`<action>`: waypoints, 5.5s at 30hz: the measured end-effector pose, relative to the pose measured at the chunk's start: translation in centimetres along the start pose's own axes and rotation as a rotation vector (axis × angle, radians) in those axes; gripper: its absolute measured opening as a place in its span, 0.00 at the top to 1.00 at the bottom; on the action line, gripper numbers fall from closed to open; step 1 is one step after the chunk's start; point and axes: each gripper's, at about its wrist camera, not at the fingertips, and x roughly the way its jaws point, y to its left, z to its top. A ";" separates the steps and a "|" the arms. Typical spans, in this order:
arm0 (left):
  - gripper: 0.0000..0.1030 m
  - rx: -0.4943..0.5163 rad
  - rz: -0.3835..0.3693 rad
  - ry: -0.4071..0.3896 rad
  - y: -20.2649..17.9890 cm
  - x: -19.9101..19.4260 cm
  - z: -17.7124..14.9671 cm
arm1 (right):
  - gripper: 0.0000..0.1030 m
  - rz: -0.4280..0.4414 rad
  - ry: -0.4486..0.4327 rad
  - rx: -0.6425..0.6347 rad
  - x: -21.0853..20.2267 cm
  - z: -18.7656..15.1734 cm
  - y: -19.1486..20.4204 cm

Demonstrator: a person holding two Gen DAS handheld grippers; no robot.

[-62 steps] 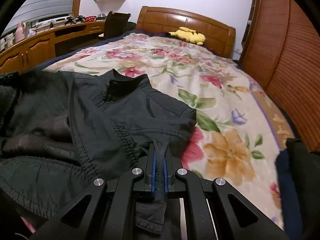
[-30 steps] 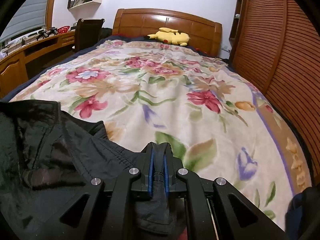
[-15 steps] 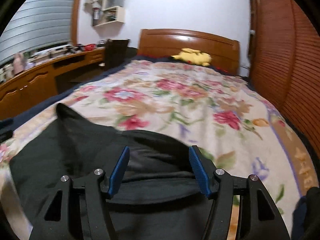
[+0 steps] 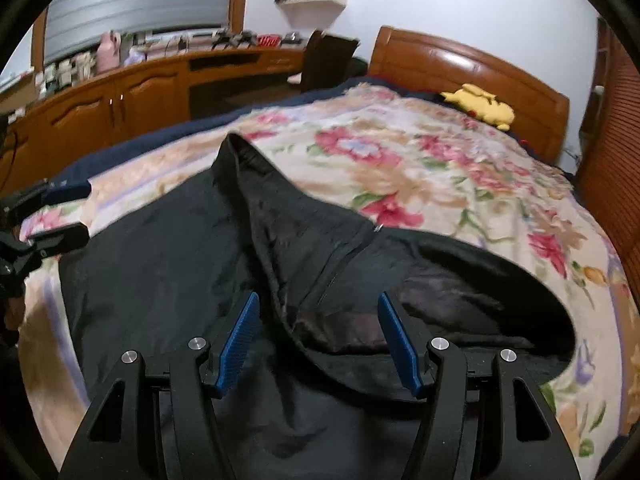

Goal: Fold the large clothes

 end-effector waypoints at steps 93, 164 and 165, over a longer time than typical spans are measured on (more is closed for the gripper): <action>0.18 0.053 -0.061 0.061 -2.4 2.1 -1.4 | 0.92 -0.240 0.147 0.310 4.6 -0.4 -16.1; 0.18 0.015 -0.013 0.083 1.4 -1.6 -5.1 | 0.45 -0.055 0.059 0.055 -4.4 -7.1 9.7; 0.18 0.011 -0.009 0.083 1.7 -1.8 -5.3 | 0.45 -0.049 0.063 0.057 -3.9 -7.7 9.8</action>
